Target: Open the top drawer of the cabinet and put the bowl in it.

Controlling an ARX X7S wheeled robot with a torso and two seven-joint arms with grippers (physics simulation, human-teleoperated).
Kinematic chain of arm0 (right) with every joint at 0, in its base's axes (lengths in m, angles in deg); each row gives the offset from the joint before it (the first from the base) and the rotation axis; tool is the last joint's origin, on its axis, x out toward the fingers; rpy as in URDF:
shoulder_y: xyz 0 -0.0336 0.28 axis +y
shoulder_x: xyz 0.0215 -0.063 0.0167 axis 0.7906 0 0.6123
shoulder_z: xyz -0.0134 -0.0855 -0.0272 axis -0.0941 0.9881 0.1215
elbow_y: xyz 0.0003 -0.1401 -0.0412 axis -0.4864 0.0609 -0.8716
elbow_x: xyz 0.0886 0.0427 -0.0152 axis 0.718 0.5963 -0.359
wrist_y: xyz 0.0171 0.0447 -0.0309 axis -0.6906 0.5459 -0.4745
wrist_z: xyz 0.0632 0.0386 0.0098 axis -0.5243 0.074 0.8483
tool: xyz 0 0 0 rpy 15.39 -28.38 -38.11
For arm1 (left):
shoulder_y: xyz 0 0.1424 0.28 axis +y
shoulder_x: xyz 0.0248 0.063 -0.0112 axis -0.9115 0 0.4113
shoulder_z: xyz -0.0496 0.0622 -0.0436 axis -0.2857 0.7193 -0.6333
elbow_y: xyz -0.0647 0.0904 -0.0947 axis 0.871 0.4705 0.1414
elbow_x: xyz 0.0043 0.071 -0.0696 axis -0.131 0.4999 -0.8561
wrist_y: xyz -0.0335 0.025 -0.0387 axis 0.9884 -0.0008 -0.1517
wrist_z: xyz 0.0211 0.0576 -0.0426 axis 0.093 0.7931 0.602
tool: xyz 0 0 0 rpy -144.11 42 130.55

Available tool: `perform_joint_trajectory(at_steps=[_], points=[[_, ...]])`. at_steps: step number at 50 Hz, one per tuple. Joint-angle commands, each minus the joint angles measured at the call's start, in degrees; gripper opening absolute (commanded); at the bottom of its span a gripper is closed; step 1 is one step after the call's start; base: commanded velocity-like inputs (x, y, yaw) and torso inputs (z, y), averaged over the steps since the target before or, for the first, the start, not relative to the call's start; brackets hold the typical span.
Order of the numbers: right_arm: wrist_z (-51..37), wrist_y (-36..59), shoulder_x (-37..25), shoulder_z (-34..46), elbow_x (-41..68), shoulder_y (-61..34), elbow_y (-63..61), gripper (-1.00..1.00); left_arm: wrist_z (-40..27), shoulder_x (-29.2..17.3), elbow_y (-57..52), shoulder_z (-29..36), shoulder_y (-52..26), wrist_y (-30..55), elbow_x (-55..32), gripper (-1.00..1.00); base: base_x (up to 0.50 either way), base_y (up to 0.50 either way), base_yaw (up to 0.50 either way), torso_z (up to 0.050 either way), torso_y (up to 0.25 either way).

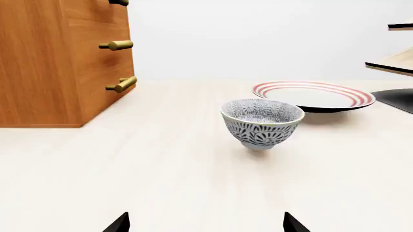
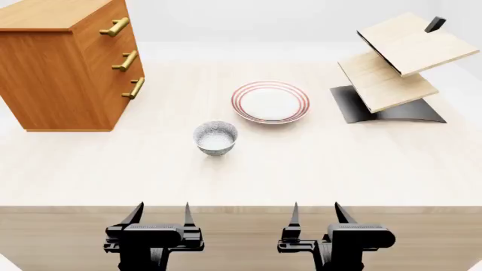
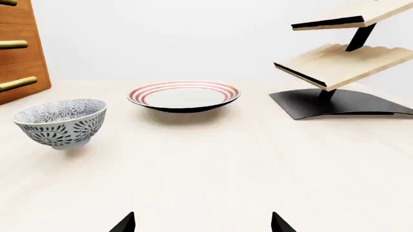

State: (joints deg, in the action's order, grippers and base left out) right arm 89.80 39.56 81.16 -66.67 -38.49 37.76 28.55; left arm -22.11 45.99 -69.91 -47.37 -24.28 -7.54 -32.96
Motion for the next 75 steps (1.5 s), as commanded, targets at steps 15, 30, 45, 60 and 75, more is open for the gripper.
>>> perform_joint_trajectory(at_steps=[15, 30, 45, 60, 75], points=[[-3.68, 0.25, -3.10, 3.70, 2.26, -0.19, -0.40, 1.00, -3.60, -3.08, 0.76, 3.61, -0.47, -1.12, -2.59, 1.00, 0.00, 0.00, 0.00, 0.000, 0.000], [-5.30, 1.50, -4.42, 4.30, 3.90, 0.25, -3.26, 1.00, -4.78, -4.56, -2.23, 4.68, -0.53, 0.31, -4.33, 1.00, 0.00, 0.00, 0.00, 0.043, 0.000], [-6.69, 2.47, -5.68, 4.91, 5.08, 0.80, -6.32, 1.00, -6.05, -6.03, -5.70, 5.74, -0.85, 3.08, -5.21, 1.00, 0.00, 0.00, 0.00, 0.050, 0.000], [-8.10, 3.37, -6.67, 5.95, 5.80, 1.37, -9.16, 1.00, -7.11, -7.29, -9.37, 6.66, -0.98, 5.68, -5.91, 1.00, 0.00, 0.00, 0.00, 0.050, 0.000], [-10.49, 14.08, -9.56, 5.08, 6.41, 0.42, -21.56, 1.00, -9.37, -10.65, -23.64, 6.12, -5.51, 21.33, -6.61, 1.00, 0.00, 0.00, 0.00, 0.050, 0.000]])
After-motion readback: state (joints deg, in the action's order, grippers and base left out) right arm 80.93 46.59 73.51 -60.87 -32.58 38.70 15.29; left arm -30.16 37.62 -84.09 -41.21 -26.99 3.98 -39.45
